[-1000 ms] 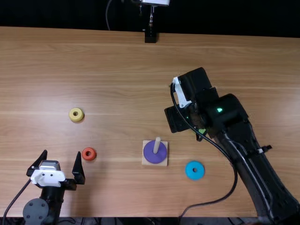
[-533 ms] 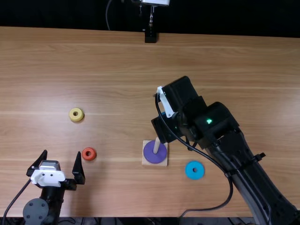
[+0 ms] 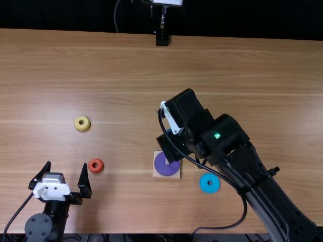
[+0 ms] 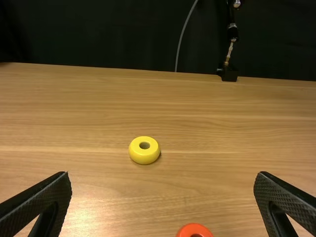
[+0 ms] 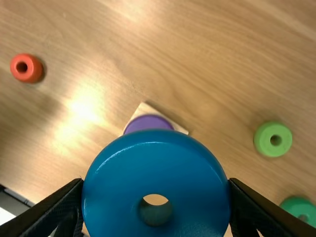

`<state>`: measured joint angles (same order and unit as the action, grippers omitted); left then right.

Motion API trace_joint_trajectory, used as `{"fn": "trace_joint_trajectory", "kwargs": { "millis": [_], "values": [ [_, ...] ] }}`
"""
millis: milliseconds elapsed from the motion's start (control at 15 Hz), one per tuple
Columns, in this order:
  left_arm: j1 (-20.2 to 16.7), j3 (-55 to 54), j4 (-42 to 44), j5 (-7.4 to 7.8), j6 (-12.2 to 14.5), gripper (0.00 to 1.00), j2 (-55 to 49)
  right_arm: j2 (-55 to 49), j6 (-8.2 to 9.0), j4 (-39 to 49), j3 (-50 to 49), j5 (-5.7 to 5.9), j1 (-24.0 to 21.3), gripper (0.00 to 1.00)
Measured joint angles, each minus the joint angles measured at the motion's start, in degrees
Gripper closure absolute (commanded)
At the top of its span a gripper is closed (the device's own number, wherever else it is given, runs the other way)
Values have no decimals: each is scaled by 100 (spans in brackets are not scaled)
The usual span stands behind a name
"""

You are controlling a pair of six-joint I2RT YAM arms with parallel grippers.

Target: Build the Hanoi tower: stack the rings onto the peg from bottom to top in this color order: purple, dark blue, light blue, dark green, light green, yellow, orange.

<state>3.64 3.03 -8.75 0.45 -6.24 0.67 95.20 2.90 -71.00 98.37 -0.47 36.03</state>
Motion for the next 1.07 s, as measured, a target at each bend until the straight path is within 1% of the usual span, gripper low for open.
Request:
{"fn": "trace_joint_trajectory", "kwargs": {
  "millis": [1067],
  "values": [
    [0, 0, 0, 2, 2, 0, 0, 0, 24, -96, 0, 0, 291, 100]
  ]
}}
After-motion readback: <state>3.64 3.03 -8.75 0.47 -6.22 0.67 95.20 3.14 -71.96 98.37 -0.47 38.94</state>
